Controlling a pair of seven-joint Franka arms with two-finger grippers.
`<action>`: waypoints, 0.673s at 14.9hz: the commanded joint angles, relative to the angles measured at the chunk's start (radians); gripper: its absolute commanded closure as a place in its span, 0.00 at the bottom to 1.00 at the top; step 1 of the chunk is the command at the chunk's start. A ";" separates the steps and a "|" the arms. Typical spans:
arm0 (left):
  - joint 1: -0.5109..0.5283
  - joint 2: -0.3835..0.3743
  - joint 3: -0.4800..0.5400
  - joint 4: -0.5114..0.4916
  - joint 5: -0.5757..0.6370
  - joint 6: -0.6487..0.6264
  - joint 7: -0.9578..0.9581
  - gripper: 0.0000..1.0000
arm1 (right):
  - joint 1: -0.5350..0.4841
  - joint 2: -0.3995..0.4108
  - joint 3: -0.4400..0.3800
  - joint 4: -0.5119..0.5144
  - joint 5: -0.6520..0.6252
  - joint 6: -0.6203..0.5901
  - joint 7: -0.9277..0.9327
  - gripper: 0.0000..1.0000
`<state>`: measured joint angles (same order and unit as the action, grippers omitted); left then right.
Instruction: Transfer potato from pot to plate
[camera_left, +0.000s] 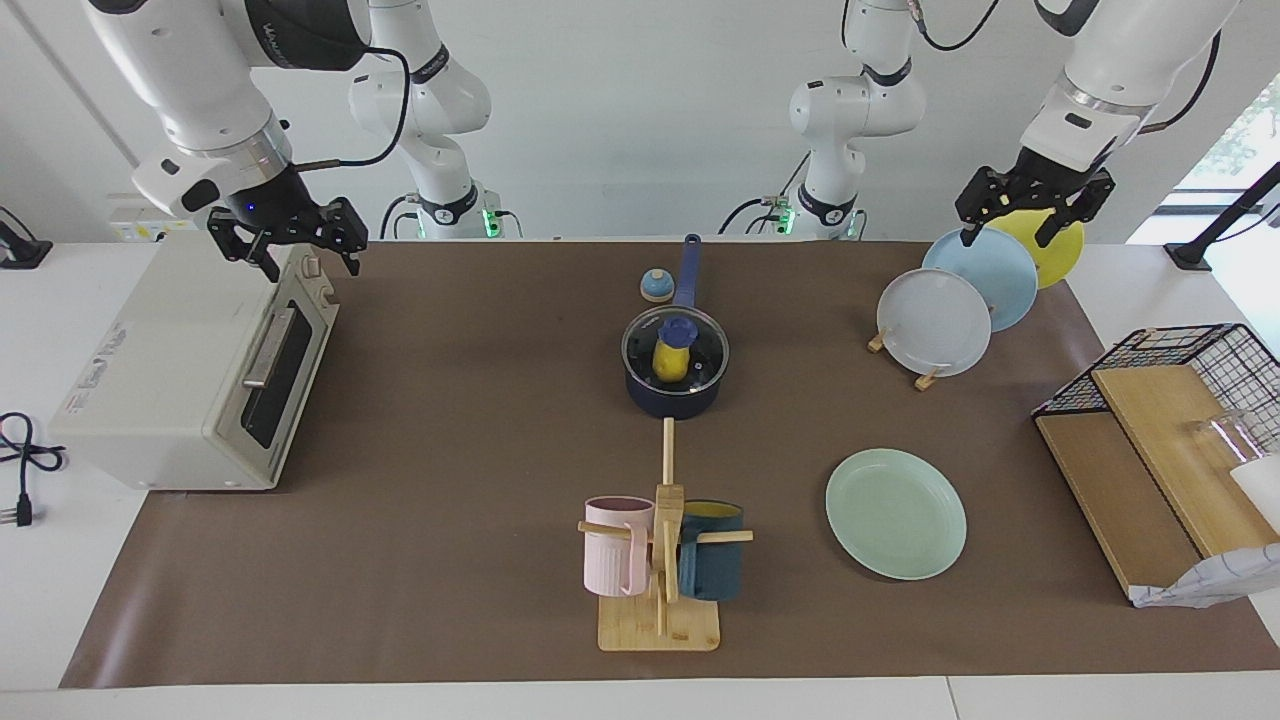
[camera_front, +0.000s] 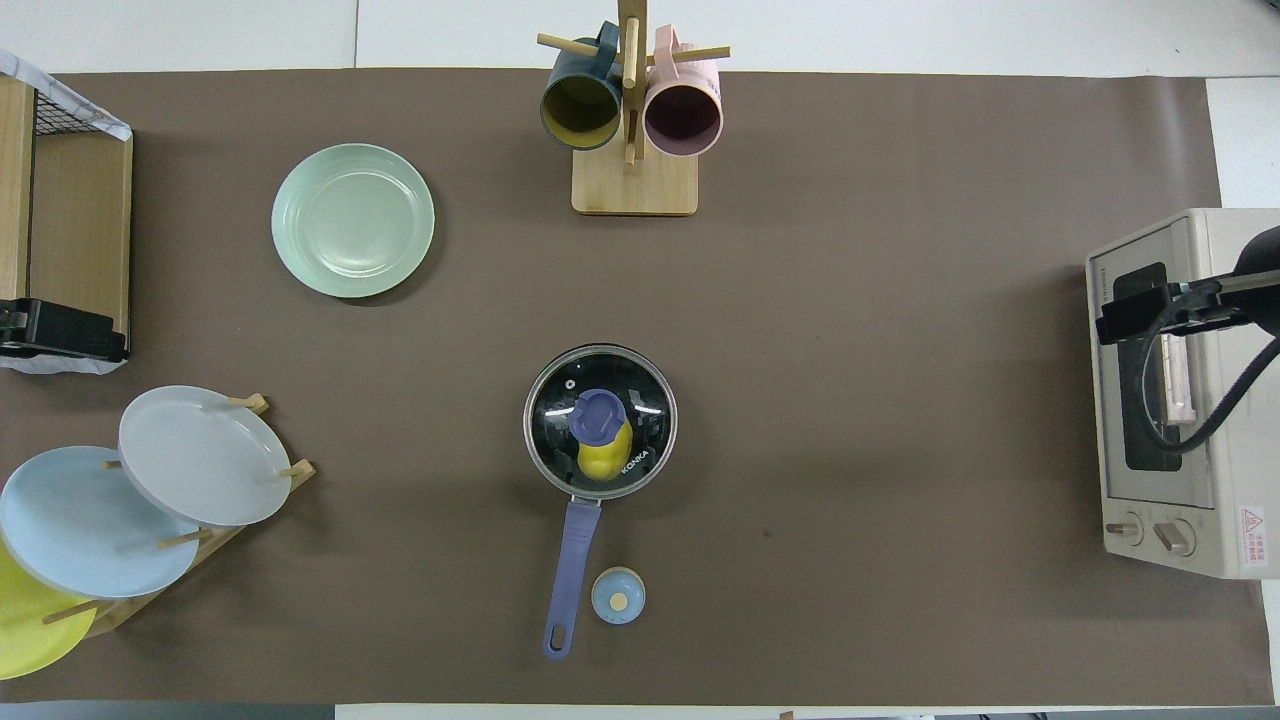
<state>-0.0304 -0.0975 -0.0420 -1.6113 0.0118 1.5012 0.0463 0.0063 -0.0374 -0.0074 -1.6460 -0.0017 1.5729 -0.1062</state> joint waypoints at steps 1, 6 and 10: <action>0.007 -0.045 -0.001 -0.024 0.000 -0.002 -0.002 0.00 | 0.009 0.031 0.015 0.020 0.025 0.012 -0.017 0.00; 0.001 -0.080 -0.007 -0.025 0.000 -0.007 -0.008 0.00 | 0.056 0.184 0.136 0.213 0.049 -0.053 0.181 0.00; -0.002 -0.082 -0.009 -0.025 0.000 -0.009 0.000 0.00 | 0.217 0.304 0.184 0.319 0.036 -0.007 0.409 0.00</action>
<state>-0.0307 -0.1577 -0.0494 -1.6113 0.0118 1.4972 0.0463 0.1627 0.1833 0.1636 -1.4154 0.0454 1.5645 0.2118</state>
